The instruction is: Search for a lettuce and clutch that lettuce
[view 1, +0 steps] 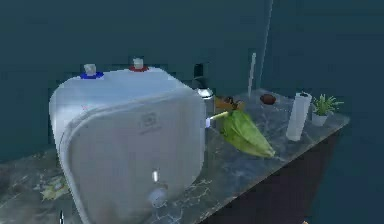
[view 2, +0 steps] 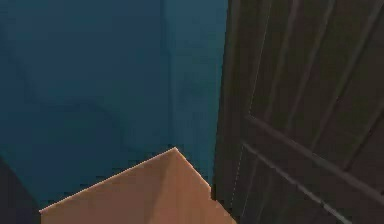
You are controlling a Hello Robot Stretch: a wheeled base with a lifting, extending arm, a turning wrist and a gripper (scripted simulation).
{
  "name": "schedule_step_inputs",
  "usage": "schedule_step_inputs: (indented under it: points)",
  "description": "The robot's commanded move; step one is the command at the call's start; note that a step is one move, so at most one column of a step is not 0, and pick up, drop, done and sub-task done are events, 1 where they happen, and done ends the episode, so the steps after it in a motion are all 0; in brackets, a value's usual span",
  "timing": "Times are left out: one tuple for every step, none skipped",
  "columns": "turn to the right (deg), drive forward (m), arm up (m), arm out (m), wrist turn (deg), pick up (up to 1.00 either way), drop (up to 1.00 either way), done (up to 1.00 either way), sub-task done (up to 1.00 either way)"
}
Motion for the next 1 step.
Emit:
schedule_step_inputs:
  points:
    - [-45.0, 0.00, 0.00, 0.00, 0.0, 0.00, 0.00, 0.00, 0.00]
